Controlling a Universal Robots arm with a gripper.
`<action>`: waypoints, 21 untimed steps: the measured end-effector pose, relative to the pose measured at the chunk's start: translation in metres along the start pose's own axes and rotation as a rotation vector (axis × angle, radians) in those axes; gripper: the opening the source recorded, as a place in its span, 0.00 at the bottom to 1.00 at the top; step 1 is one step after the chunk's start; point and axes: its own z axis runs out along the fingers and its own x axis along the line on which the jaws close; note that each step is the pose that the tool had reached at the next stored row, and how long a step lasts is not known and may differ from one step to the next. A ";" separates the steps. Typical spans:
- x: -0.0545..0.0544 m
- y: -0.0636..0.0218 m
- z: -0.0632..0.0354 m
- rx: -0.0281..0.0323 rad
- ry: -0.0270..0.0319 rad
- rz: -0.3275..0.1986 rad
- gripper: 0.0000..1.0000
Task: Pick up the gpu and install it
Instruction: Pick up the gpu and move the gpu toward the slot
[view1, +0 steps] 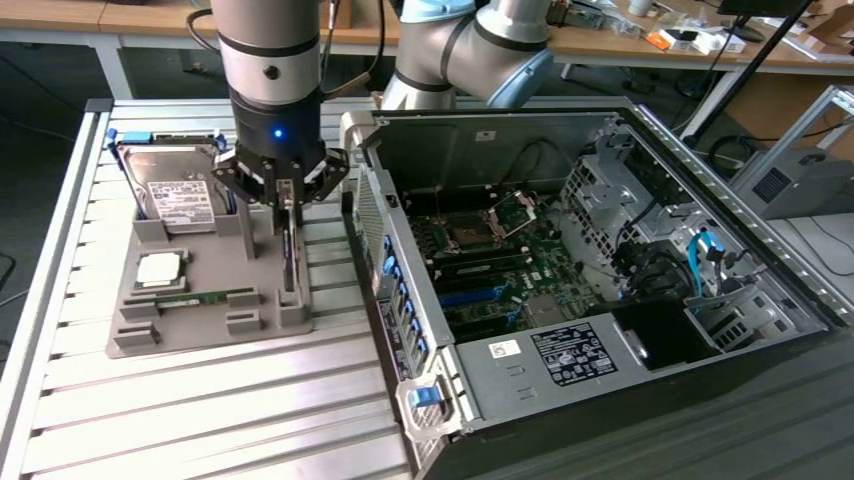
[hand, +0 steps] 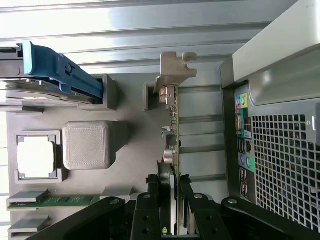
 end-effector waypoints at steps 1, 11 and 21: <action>0.000 0.0000 -0.0005 -0.0001 0.0000 0.000 0.27; 0.000 0.0006 -0.0116 -0.0022 0.0001 0.000 0.27; -0.001 0.0010 -0.0206 -0.0033 0.0002 0.000 0.27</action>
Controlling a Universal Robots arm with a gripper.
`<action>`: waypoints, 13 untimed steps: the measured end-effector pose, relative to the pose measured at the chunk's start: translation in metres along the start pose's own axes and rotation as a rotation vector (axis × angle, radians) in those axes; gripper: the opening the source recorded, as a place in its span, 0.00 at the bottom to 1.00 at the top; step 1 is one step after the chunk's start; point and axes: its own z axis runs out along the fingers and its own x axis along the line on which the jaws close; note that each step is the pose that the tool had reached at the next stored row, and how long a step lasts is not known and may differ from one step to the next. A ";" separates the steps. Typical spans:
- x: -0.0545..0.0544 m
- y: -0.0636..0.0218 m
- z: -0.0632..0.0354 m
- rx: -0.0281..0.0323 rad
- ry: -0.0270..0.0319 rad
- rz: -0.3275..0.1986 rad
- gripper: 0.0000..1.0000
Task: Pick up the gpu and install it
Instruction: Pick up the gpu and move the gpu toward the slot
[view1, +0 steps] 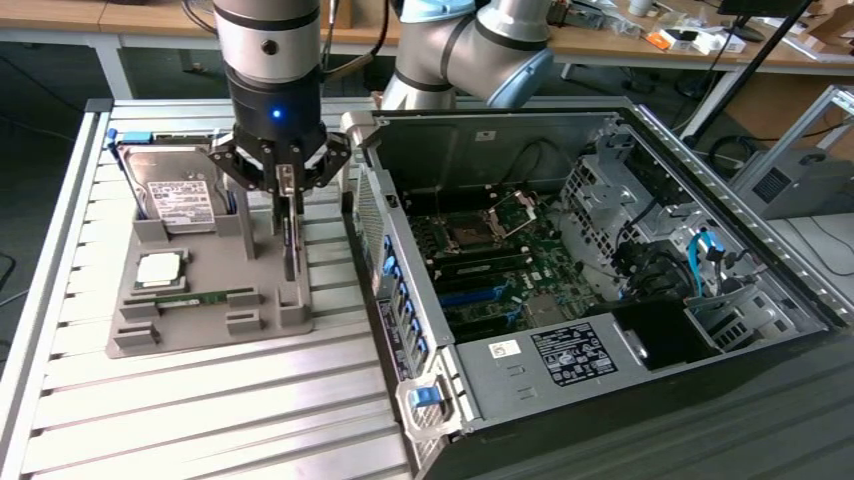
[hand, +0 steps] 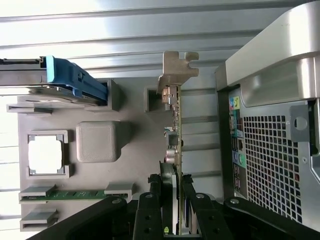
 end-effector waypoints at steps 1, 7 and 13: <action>0.000 0.0000 -0.0010 0.0000 0.0000 0.000 0.27; 0.000 0.0004 -0.0083 -0.0003 0.0000 0.000 0.27; 0.000 0.0007 -0.0147 -0.0005 0.0001 0.000 0.27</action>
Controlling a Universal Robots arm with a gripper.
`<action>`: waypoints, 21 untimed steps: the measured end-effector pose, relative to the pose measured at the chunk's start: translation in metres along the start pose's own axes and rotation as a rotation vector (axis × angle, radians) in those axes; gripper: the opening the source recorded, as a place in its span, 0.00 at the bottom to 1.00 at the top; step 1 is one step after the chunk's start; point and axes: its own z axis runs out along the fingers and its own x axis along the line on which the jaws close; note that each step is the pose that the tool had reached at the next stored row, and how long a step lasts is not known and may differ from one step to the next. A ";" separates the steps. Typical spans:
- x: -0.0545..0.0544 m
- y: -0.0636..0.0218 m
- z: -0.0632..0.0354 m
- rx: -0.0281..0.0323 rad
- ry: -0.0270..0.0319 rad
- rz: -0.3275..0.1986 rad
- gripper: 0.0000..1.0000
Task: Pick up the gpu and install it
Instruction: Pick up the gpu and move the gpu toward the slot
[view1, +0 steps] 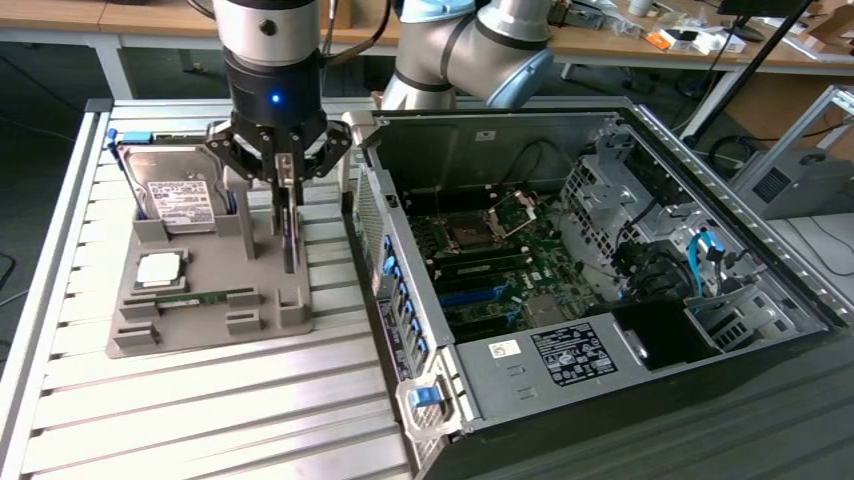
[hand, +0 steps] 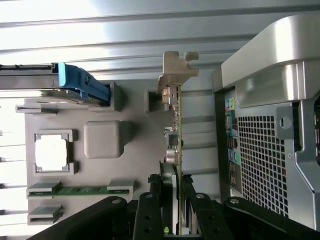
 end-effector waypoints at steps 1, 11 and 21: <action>0.000 0.0000 -0.0010 -0.0001 0.0000 0.000 0.27; 0.000 0.0006 -0.0112 -0.0004 0.0000 0.000 0.27; -0.001 0.0012 -0.0236 -0.0007 0.0000 0.000 0.27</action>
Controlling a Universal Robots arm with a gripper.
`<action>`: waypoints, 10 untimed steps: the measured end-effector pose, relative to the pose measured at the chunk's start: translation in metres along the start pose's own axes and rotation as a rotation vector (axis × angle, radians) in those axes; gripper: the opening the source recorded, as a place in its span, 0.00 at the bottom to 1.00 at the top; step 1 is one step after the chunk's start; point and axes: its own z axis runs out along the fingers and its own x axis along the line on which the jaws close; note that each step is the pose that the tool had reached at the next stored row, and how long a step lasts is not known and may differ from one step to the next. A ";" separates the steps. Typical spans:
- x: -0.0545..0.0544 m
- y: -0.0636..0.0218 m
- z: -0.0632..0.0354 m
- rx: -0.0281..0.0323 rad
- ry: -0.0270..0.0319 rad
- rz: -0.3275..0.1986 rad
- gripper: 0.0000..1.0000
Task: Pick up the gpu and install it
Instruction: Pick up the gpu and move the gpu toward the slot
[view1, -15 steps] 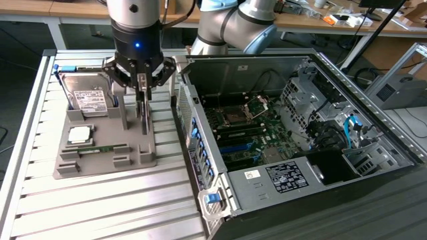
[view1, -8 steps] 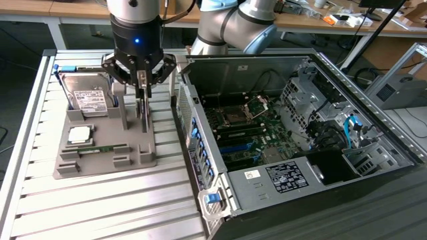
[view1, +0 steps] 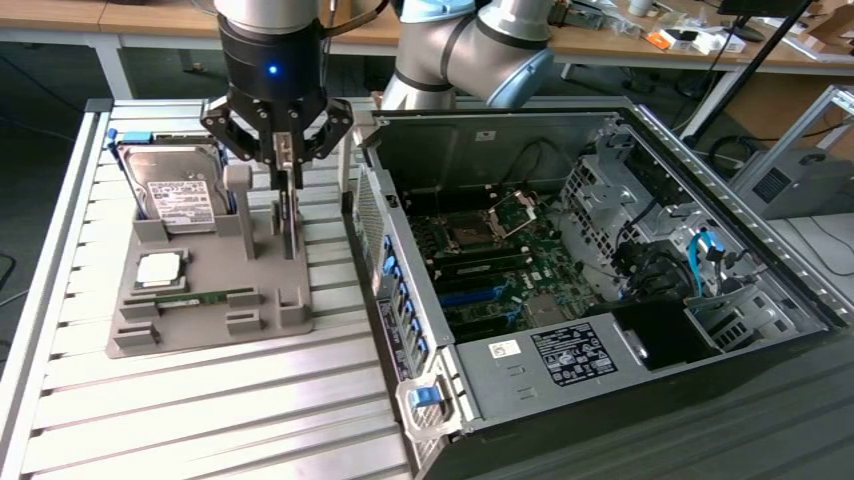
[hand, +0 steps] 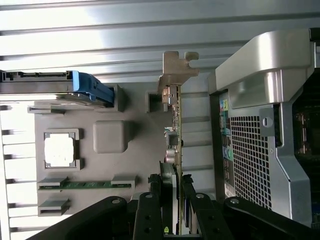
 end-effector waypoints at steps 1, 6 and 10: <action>0.000 0.0000 -0.0009 0.0000 0.0000 0.000 0.27; 0.000 0.0003 -0.0055 -0.0002 0.0000 0.000 0.27; 0.000 0.0006 -0.0113 -0.0002 0.0000 0.000 0.27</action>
